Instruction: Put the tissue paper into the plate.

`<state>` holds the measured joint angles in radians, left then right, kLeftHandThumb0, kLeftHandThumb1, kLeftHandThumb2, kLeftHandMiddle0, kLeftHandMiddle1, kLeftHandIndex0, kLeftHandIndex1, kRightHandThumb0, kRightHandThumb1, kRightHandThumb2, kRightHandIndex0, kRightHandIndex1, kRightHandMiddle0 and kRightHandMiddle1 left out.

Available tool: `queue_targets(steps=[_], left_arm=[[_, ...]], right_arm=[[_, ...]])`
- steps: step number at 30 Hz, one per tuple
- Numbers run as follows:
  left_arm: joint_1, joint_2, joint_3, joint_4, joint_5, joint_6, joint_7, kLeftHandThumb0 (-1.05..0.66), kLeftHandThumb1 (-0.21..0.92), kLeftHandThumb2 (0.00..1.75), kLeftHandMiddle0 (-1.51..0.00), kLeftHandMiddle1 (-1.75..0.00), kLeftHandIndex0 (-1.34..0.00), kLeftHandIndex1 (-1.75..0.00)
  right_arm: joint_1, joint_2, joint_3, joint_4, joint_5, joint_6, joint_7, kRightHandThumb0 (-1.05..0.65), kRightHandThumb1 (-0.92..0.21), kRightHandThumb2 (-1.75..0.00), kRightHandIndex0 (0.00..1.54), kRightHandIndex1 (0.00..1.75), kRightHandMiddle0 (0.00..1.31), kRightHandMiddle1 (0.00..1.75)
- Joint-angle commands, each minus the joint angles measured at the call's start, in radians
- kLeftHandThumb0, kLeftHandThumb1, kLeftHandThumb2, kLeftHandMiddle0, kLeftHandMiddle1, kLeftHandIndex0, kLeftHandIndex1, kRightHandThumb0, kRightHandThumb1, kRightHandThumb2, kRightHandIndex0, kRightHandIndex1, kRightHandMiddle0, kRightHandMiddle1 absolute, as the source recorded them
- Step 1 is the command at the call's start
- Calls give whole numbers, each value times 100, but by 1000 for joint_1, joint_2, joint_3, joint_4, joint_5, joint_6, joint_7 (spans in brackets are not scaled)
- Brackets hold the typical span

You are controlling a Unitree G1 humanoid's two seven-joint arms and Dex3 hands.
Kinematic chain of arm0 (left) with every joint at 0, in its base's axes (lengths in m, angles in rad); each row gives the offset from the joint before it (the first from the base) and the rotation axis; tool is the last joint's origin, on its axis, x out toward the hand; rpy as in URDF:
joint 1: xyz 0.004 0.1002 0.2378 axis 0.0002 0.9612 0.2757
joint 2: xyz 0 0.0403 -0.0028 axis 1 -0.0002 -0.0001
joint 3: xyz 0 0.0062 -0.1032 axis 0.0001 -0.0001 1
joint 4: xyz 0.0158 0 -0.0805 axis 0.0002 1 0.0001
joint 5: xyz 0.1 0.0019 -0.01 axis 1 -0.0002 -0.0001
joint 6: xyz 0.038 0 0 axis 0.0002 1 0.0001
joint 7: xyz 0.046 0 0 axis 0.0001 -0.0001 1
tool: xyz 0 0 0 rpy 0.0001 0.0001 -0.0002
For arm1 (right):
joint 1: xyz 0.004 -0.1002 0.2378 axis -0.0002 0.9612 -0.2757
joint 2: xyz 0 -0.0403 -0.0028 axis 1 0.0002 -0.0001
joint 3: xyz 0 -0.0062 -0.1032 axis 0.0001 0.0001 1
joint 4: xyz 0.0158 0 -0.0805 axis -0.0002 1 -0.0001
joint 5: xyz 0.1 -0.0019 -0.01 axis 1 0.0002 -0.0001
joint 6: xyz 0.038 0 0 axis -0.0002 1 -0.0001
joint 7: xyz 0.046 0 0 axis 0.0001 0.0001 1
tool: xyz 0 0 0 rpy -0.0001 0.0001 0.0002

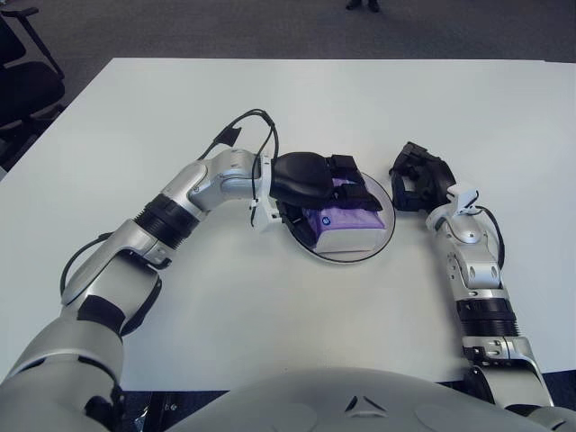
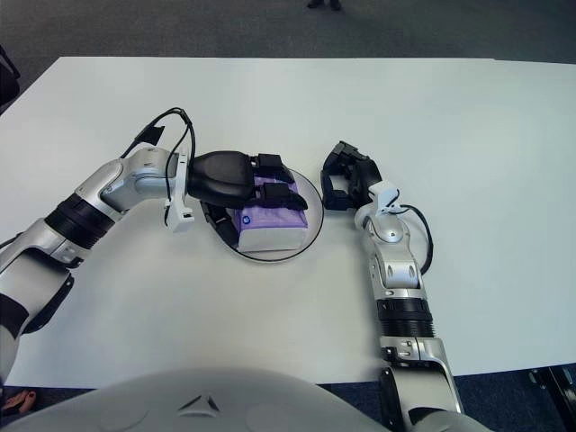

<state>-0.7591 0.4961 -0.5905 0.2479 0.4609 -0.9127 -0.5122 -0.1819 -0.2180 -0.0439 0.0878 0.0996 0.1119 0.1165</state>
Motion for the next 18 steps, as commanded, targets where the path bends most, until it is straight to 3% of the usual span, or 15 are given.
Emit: queue_targets(steps=[1, 10, 18], left_arm=[[11, 3, 17, 20, -30, -12, -18, -105, 92, 78, 0, -22, 0, -20], [15, -4, 27, 44, -122, -9, -59, -105, 92, 73, 0, -6, 0, -4], [17, 0, 29, 39, -212, 34, -139, -105, 92, 68, 0, 0, 0, 0]], right_arm=[[128, 23, 23, 138, -23, 102, 0, -50, -28, -136, 121, 175, 64, 175], [133, 32, 22, 136, -23, 94, -11, -51, -26, -138, 120, 175, 66, 175], [130, 42, 14, 134, -4, 112, -6, -51, -25, -140, 121, 175, 67, 175]])
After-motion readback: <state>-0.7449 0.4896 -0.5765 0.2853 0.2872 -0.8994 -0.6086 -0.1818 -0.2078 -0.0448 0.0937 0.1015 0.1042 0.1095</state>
